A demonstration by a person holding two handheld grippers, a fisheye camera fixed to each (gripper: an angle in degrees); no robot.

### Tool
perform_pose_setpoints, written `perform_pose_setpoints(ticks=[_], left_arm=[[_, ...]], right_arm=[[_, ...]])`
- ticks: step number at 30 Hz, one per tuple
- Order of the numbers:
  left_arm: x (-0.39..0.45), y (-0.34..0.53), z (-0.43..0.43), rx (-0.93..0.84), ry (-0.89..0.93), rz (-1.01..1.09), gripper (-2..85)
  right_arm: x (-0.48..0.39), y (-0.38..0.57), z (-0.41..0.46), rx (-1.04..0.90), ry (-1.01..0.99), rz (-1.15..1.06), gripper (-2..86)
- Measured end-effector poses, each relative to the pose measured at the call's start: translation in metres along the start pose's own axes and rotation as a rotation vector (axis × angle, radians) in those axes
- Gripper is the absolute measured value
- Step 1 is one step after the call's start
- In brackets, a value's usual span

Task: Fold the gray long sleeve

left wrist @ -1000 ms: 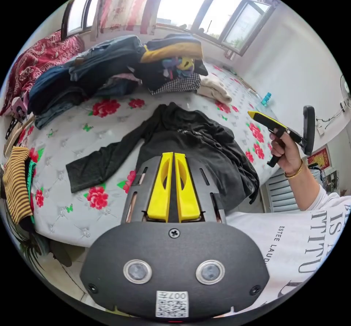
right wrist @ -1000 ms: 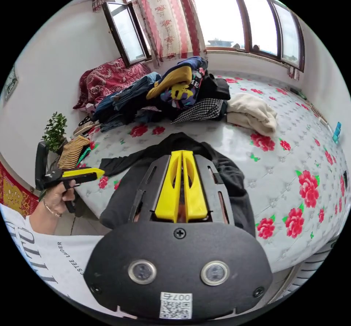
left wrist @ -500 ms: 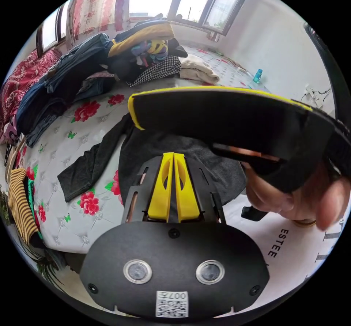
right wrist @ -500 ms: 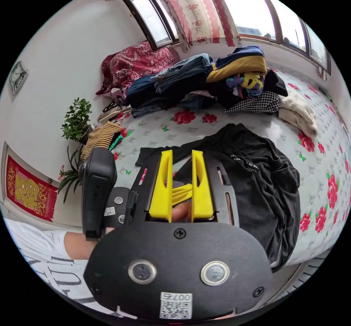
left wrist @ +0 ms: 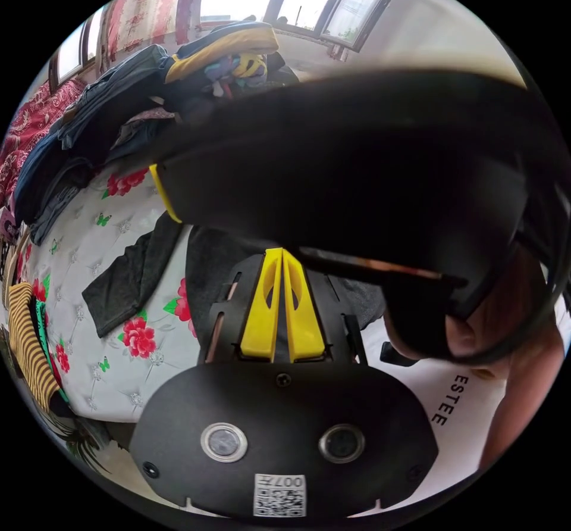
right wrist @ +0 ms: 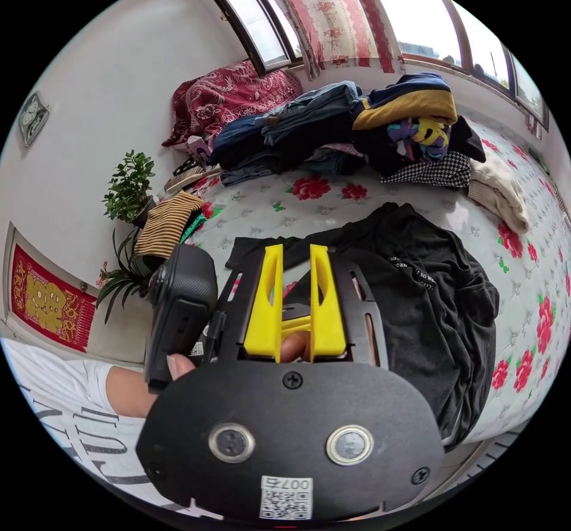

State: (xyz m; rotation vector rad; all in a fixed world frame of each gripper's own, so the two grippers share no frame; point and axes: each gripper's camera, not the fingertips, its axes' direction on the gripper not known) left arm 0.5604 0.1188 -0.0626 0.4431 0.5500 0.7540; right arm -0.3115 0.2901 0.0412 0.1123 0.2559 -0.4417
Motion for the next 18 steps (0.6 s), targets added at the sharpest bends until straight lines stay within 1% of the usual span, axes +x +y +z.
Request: perform_pose_setpoints(ticks=[6,10,14,18], left_arm=[[-0.011,0.013,-0.002,0.010,0.004,0.013,-0.9],[-0.016,0.018,-0.002,0.005,0.013,0.018,-0.9],[-0.021,0.021,0.001,-0.011,-0.017,0.018,-0.9],[-0.028,0.022,0.009,-0.019,0.026,0.025,-0.8]], right_arm=[[-0.005,-0.001,0.006,-0.010,-0.005,-0.027,6.7],[-0.012,-0.004,0.009,-0.008,0.044,-0.036,6.5],[-0.012,-0.006,0.011,-0.001,0.040,-0.030,6.4],[-0.010,-0.010,0.021,-0.023,0.035,-0.018,6.7]])
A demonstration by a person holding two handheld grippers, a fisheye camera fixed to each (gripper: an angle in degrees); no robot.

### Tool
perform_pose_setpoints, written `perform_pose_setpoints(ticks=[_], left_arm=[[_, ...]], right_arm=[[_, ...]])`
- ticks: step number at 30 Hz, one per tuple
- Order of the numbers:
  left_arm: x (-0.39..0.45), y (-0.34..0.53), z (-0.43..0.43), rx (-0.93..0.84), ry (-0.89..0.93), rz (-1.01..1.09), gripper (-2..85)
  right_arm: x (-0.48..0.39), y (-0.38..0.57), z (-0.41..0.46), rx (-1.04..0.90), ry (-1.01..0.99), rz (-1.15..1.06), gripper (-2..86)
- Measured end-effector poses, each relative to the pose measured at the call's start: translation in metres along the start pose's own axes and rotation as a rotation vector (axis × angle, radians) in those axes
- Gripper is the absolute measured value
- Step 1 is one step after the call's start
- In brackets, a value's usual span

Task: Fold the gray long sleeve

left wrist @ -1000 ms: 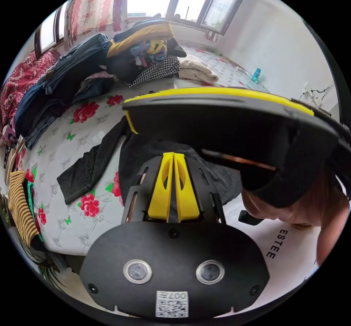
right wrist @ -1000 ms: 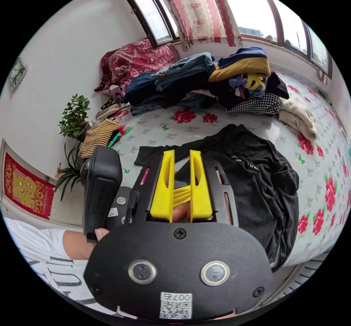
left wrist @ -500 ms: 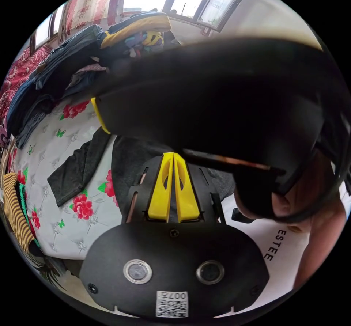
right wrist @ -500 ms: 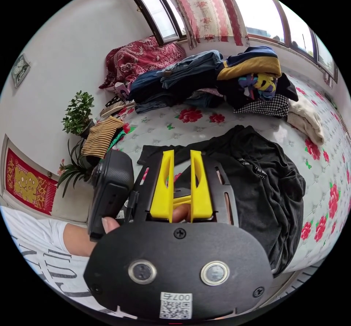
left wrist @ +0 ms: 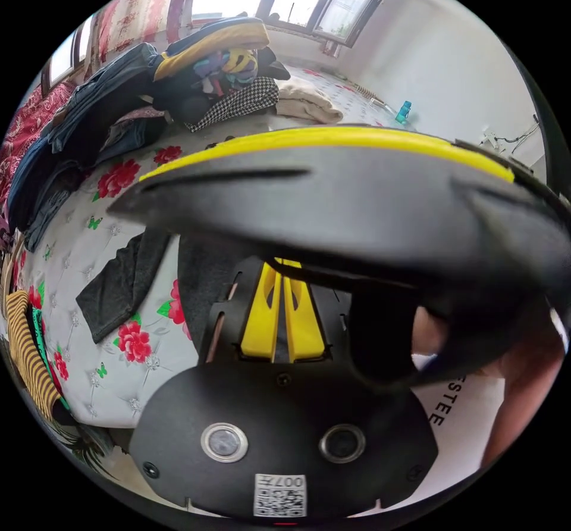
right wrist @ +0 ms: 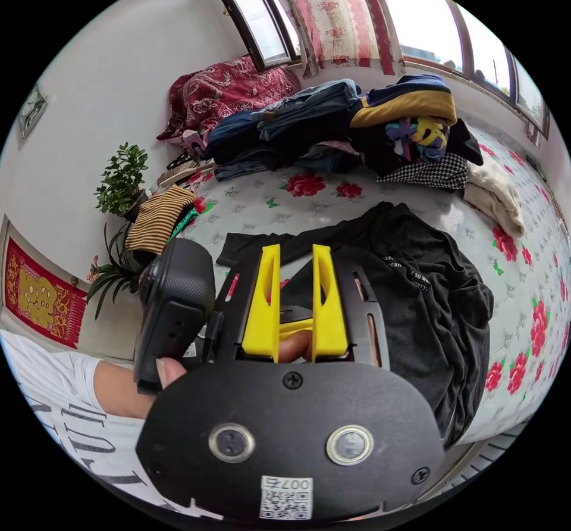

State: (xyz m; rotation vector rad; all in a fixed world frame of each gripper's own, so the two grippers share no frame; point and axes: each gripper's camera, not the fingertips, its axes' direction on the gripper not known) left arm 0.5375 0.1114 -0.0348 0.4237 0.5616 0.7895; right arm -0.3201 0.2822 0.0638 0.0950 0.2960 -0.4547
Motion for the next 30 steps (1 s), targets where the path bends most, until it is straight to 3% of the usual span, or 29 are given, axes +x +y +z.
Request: perform_pose_setpoints(ticks=[3,7,12,19,30], left_arm=[[-0.004,0.006,0.006,-0.025,-0.102,0.018,-0.1],[-0.062,0.029,0.024,-0.121,-0.160,-0.127,5.6],[-0.115,0.059,0.037,-0.197,-0.271,-0.248,6.8],[-0.144,0.060,0.054,-0.250,-0.326,-0.282,7.0],[-0.167,0.048,0.077,-0.313,-0.344,-0.309,6.1]], right_arm=[[0.013,-0.003,0.011,-0.082,-0.003,0.012,7.0],[0.061,0.026,0.026,-0.205,0.034,-0.021,6.5],[0.138,0.094,0.030,-0.282,0.121,0.076,2.3],[0.211,0.124,0.007,-0.244,0.273,0.284,8.4],[0.267,0.103,0.020,-0.245,0.271,0.433,13.2]])
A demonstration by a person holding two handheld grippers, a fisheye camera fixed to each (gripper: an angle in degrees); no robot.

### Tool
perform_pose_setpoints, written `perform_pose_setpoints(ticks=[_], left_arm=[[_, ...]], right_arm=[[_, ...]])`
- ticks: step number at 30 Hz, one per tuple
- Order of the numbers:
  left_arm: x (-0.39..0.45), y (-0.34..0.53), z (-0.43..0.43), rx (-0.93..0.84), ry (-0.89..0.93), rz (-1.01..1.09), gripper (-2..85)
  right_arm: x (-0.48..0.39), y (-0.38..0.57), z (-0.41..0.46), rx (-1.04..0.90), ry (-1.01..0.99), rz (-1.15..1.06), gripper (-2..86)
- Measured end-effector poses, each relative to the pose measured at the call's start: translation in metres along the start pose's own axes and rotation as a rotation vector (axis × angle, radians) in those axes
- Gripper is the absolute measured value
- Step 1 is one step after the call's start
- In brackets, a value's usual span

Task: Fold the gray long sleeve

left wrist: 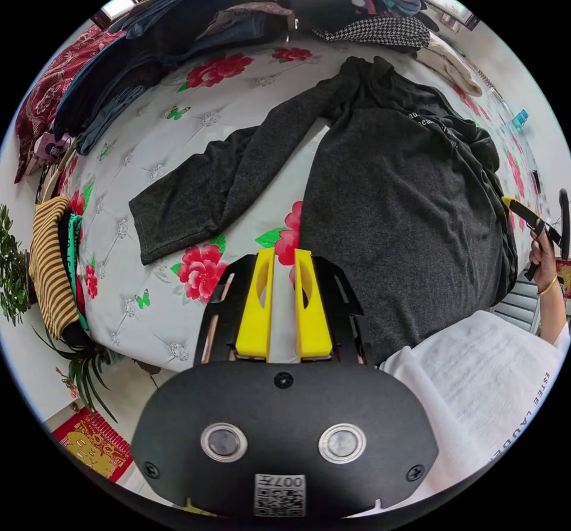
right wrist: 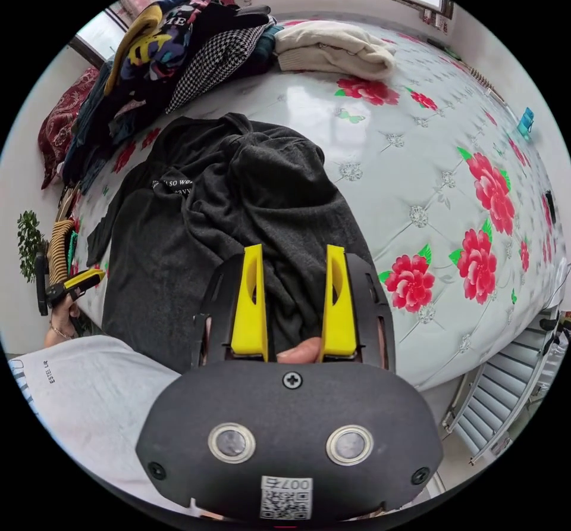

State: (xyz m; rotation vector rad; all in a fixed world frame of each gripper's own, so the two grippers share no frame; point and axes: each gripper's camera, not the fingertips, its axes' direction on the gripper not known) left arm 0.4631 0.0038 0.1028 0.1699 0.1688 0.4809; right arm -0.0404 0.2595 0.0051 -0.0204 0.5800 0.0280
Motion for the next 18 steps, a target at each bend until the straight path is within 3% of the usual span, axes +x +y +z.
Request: perform_pose_setpoints(ticks=[3,7,12,14,18], left_arm=[[-0.004,-0.008,0.005,-0.018,-0.008,-0.007,6.0],[-0.008,-0.021,0.016,-0.050,-0.014,-0.015,5.8],[-0.013,-0.029,0.021,-0.072,-0.002,-0.002,5.5],[-0.015,-0.029,0.021,-0.069,0.001,0.003,5.5],[-0.016,-0.033,0.023,-0.078,-0.009,0.024,5.2]], right_arm=[[0.003,-0.016,0.001,0.010,0.039,0.003,13.2],[0.007,-0.032,0.037,-0.120,0.087,-0.008,11.9],[0.015,-0.041,0.034,-0.125,0.117,-0.046,3.5],[0.034,-0.054,0.015,-0.083,0.253,-0.043,1.5],[0.089,-0.073,-0.033,0.032,0.320,0.135,1.1]])
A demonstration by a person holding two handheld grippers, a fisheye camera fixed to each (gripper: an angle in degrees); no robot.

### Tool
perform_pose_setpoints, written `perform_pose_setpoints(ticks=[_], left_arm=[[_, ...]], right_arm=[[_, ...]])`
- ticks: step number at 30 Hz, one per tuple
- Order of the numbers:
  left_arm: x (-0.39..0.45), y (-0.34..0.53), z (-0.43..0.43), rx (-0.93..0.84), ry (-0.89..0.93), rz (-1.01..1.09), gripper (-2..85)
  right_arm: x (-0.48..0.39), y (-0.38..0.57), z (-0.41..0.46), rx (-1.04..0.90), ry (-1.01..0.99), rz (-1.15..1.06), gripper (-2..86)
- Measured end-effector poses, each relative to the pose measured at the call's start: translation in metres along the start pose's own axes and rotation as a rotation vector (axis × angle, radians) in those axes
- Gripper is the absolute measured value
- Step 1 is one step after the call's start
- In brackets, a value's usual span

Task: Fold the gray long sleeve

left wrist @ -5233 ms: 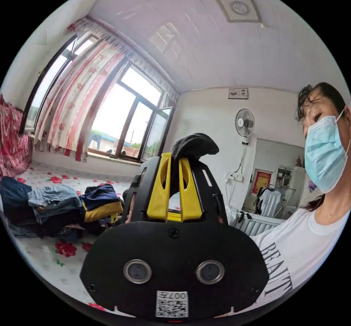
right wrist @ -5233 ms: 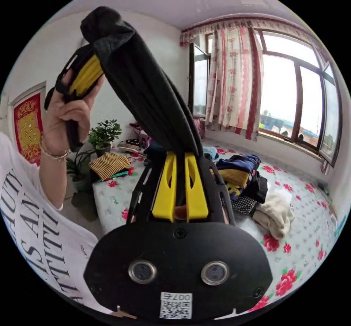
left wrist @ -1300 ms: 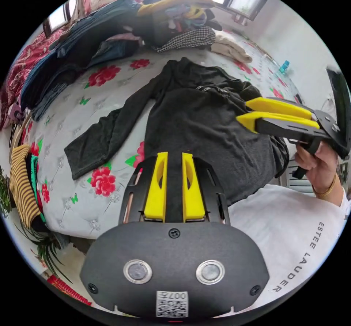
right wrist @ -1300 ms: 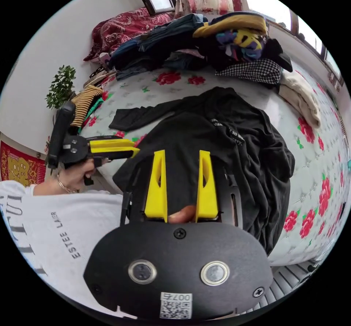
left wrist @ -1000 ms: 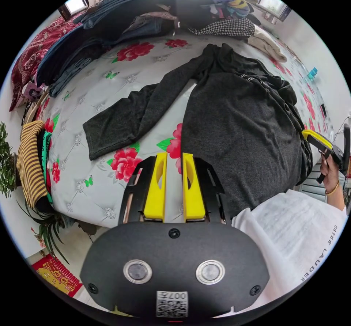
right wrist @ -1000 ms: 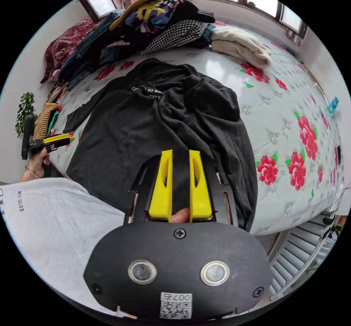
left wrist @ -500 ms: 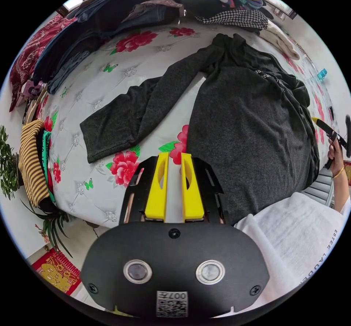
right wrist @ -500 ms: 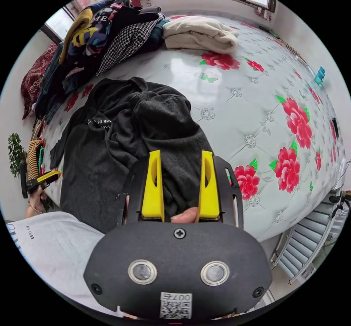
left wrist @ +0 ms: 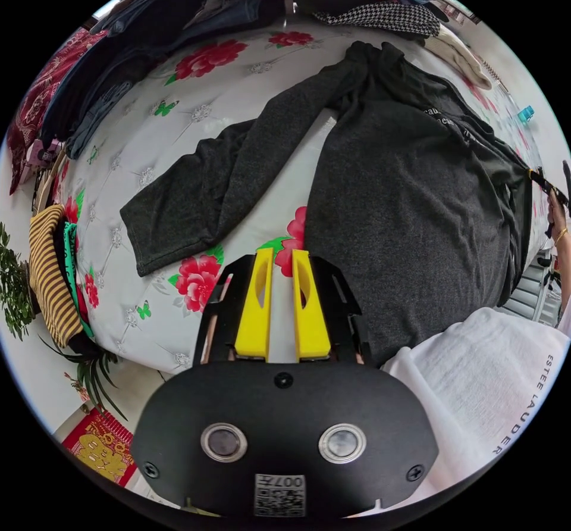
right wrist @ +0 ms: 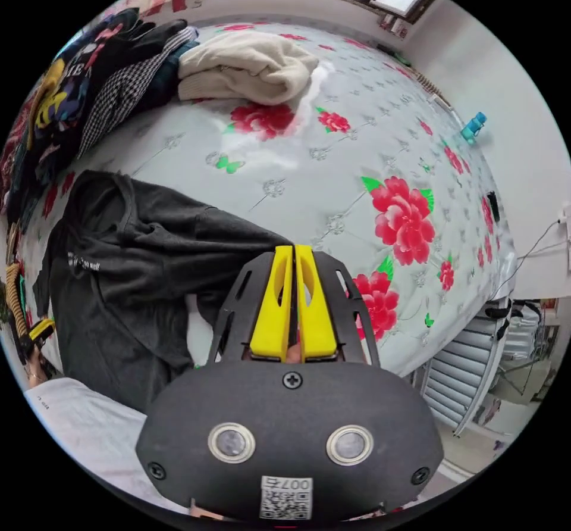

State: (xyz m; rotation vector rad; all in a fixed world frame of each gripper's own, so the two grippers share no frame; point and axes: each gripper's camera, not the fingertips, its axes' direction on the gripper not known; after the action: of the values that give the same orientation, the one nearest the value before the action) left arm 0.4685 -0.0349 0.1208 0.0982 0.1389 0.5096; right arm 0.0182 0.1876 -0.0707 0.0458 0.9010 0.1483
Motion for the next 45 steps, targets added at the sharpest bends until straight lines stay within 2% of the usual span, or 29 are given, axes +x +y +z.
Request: perform_pose_setpoints(ticks=[4,7,9,10,14,18,21,25,30,35,38,42,45], left_arm=[[-0.006,-0.001,0.001,-0.002,0.015,-0.010,5.4],[-0.011,-0.001,0.001,-0.004,0.016,-0.016,5.7],[-0.014,-0.003,0.001,-0.016,0.017,-0.027,5.6],[-0.015,-0.004,-0.001,-0.024,0.008,-0.033,5.3],[-0.019,-0.007,-0.013,0.005,-0.001,-0.032,5.1],[-0.023,-0.021,-0.015,0.001,-0.025,-0.018,5.0],[-0.028,-0.027,-0.011,-0.011,-0.017,-0.034,4.9],[-0.034,-0.027,0.001,-0.048,-0.021,-0.048,4.8],[-0.048,-0.029,-0.005,-0.006,0.001,-0.071,5.1],[-0.056,-0.057,-0.027,0.097,0.008,-0.039,6.2],[-0.051,-0.081,-0.032,0.129,-0.003,0.012,7.1],[-0.037,-0.114,-0.032,0.156,0.070,0.093,9.3],[-0.027,-0.136,-0.017,0.122,0.014,0.139,7.3]], right_arm=[[0.035,-0.011,-0.015,0.057,0.082,0.162,3.3],[0.011,0.001,-0.026,0.152,0.111,0.096,5.0],[-0.012,0.011,-0.031,0.210,0.026,0.016,6.1],[-0.030,0.016,-0.030,0.220,-0.094,-0.075,6.9],[-0.098,0.016,-0.008,0.114,-0.386,-0.341,9.4],[-0.146,0.005,0.020,0.052,-0.384,-0.462,9.6],[-0.173,-0.008,0.058,-0.082,-0.341,-0.521,8.0],[-0.168,-0.024,0.052,-0.025,-0.290,-0.548,2.0],[-0.131,-0.068,0.035,0.045,-0.329,-0.525,0.2],[-0.065,-0.130,0.043,0.082,-0.401,-0.179,0.2],[-0.073,-0.130,0.049,0.081,-0.388,-0.256,1.4],[-0.084,-0.122,0.070,-0.002,-0.307,-0.353,2.7],[-0.087,-0.107,0.085,-0.121,-0.415,-0.457,1.5]])
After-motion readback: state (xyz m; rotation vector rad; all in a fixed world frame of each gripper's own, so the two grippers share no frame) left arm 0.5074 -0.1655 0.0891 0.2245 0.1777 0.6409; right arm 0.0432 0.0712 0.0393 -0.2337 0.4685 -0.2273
